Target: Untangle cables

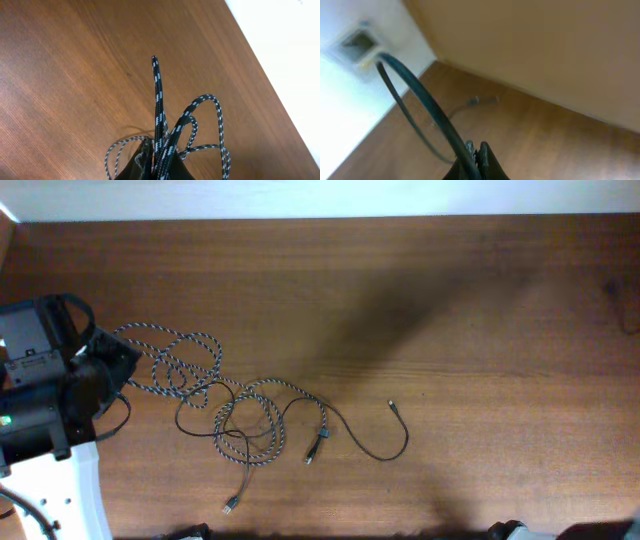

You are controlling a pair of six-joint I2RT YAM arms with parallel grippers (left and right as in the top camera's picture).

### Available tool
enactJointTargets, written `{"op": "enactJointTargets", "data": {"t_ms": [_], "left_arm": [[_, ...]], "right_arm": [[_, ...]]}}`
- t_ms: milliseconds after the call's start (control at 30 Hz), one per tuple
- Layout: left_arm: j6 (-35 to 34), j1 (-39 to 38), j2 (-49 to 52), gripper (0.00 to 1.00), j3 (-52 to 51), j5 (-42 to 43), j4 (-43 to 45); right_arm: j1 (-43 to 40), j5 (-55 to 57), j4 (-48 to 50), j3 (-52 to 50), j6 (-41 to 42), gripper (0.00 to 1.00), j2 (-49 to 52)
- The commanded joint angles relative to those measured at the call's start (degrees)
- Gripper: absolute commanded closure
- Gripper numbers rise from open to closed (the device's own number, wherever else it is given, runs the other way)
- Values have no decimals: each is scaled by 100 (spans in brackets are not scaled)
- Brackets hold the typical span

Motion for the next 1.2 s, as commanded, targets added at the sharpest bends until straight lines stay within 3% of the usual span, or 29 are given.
{"op": "enactJointTargets", "data": {"t_ms": [0,200,300,333,400,433,467,667,800,867,967,1167], "left_arm": [[50,17,-13,100,98,-59,-48],[48,17,-13,100,98,-55,-125],[48,17,-13,100,98,-15,-144],[48,17,-13,100,98,-15,-146],[50,17,-13,100,98,-20,-127],[50,17,-13,100,98,-20,-146],[50,17,-13,100,98,-20,-195],[50,17,-13,100,98,-20,-232],[50,17,-13,100,98,-20,-278],[50,17,-13,100,98,-20,-282],[50,17,-13,100,98,-20,-304],[50,17,-13,100,98,-20,-378]], "right_arm": [[-518,476,57,33,7,96,444],[-1563,612,-31,33,205,96,575],[-2332,625,-302,35,1419,96,568],[-2643,219,-417,33,1801,96,549],[-3206,-1917,-63,35,1832,96,498],[-3379,-2236,20,35,1829,96,501],[-3477,-1838,9,33,1773,96,503],[-3171,-726,-761,33,1659,96,1071],[-3067,-1207,-1213,33,1659,96,1488],[-2583,-1165,-1193,33,1346,96,1488],[-1928,542,-1307,33,1333,96,1493],[-1864,1228,-1410,33,1314,91,2197]]}}
